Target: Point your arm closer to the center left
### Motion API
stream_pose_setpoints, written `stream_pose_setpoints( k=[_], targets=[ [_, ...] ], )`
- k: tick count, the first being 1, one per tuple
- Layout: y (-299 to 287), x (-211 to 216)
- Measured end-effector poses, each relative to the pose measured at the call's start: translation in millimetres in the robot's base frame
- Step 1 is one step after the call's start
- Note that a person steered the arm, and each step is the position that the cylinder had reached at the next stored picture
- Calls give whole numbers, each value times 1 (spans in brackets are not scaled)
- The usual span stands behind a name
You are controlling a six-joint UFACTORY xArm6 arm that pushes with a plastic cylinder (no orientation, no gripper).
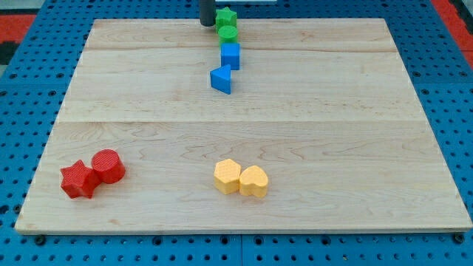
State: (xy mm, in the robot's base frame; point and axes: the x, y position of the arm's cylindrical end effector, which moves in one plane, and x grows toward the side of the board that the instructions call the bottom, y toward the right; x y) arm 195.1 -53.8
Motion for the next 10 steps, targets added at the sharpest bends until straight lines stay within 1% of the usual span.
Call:
stream_pose_setpoints(
  k=[1,2,3,5,8,9,10],
  targets=[
    [-5,2],
    [-76,56],
    [-115,115],
    [-145,128],
    [-145,128],
    [-146,148],
    [-186,173]
  ],
)
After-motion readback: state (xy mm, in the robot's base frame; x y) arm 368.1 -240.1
